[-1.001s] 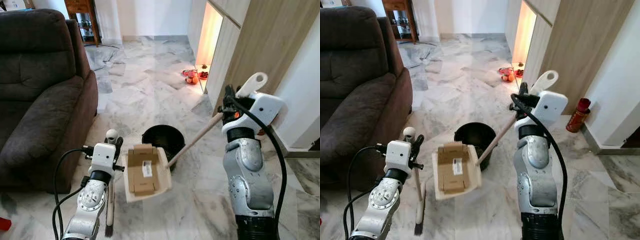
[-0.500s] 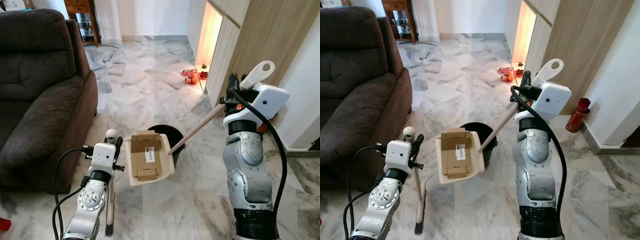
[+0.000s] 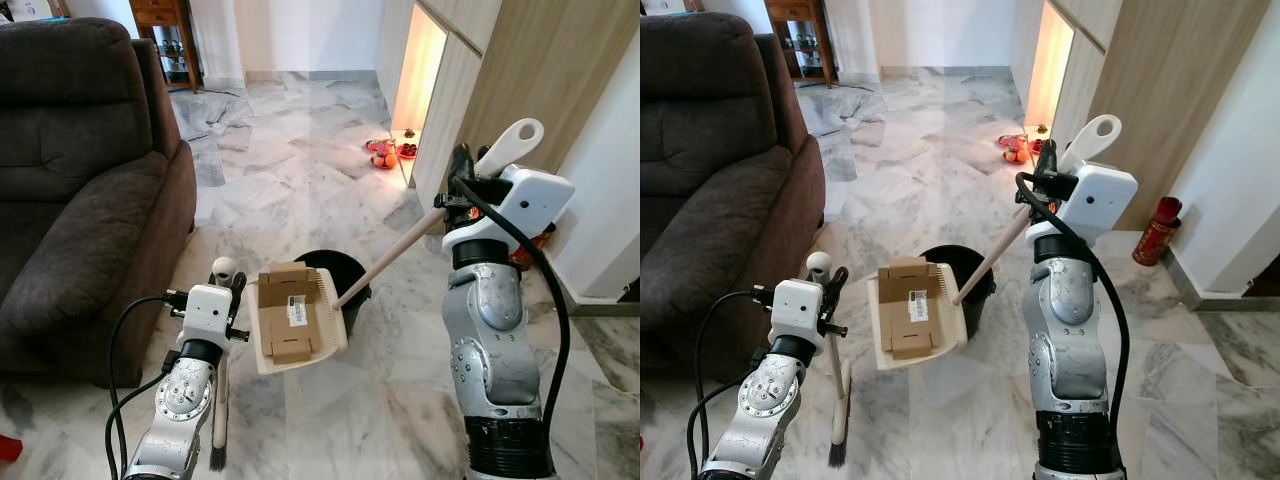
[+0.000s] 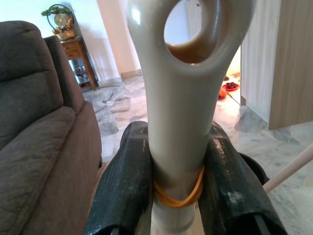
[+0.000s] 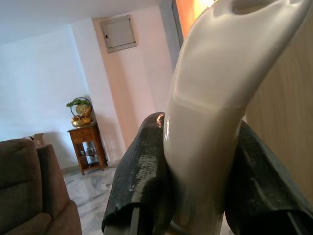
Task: Sweep floor
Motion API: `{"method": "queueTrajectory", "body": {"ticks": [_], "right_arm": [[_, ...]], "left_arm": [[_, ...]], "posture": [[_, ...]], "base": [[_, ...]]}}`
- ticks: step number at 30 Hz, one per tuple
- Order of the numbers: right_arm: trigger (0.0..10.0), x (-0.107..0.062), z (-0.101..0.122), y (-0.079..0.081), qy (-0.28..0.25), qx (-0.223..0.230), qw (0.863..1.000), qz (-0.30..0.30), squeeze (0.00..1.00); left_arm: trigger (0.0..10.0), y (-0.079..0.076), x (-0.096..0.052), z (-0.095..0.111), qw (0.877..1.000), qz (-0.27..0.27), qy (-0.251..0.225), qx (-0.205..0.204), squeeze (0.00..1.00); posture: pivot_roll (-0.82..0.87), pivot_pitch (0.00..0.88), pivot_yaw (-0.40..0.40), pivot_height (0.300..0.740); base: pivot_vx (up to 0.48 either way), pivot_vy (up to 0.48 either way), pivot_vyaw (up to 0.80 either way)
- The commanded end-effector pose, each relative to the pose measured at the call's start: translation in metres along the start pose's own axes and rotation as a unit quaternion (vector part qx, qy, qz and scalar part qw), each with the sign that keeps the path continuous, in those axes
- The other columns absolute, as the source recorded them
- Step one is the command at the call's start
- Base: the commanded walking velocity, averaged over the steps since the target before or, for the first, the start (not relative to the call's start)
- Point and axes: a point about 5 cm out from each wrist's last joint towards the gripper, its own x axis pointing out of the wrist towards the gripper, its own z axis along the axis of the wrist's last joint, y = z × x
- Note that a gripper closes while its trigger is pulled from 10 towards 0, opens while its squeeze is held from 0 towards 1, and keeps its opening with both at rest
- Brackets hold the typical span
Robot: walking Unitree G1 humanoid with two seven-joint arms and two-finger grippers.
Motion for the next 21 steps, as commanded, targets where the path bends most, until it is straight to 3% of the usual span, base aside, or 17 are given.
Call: {"method": "queueTrajectory", "body": {"ticks": [1,21], "right_arm": [[10.0,0.0056,0.0170,0.0091,-0.047,0.016,0.999,0.015,0.00],[10.0,0.0054,0.0165,0.0106,-0.045,0.021,0.999,0.022,0.00]], "left_arm": [[10.0,0.0012,0.0057,0.0084,1.000,0.000,-0.024,0.012,0.00],[10.0,-0.0001,0.0059,0.0092,1.000,-0.001,-0.027,0.011,0.00]], "posture": [[0.10,0.007,-0.002,0.740],[0.10,0.006,-0.003,0.740]], "base": [[0.307,0.000,0.00],[0.338,0.000,0.00]]}}
